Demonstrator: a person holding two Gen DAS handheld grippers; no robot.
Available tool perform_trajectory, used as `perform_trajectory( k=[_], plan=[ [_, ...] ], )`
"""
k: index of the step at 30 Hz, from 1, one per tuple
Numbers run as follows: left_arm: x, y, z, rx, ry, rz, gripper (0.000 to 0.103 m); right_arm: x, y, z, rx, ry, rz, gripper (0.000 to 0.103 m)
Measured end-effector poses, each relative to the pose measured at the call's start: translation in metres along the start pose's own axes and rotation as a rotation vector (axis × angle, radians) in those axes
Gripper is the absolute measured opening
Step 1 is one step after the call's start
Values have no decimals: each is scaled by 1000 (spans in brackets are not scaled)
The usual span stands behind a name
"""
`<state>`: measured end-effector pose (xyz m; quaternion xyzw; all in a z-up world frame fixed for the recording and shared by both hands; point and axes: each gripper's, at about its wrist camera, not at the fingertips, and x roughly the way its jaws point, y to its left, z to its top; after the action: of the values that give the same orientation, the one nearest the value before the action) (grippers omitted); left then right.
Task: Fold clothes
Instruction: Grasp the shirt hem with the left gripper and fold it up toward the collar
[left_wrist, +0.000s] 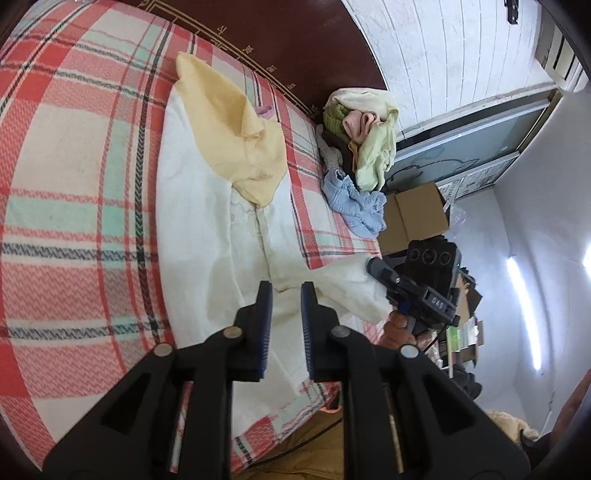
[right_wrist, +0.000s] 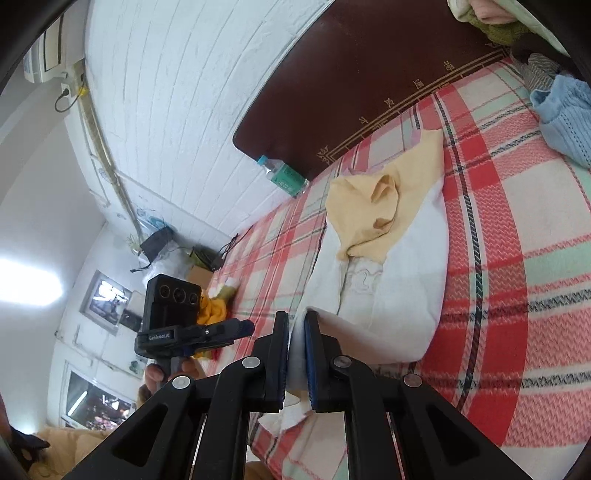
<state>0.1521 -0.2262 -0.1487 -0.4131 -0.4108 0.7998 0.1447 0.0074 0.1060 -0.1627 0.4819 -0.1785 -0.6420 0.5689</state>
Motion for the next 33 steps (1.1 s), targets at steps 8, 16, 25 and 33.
perform_trajectory(
  k=[8,16,25,33],
  plan=[
    [0,16,-54,53,34,137,90,-7,-17,-34,19,68,6,10],
    [36,1,-82,103,143,102,91,3,-33,-77,32,170,-75,38],
    [51,11,-75,20,168,163,10,10,-15,-78,-55,174,-46,11],
    [15,4,-31,-40,36,-2,10,-11,4,-40,-68,71,50,10]
  ],
)
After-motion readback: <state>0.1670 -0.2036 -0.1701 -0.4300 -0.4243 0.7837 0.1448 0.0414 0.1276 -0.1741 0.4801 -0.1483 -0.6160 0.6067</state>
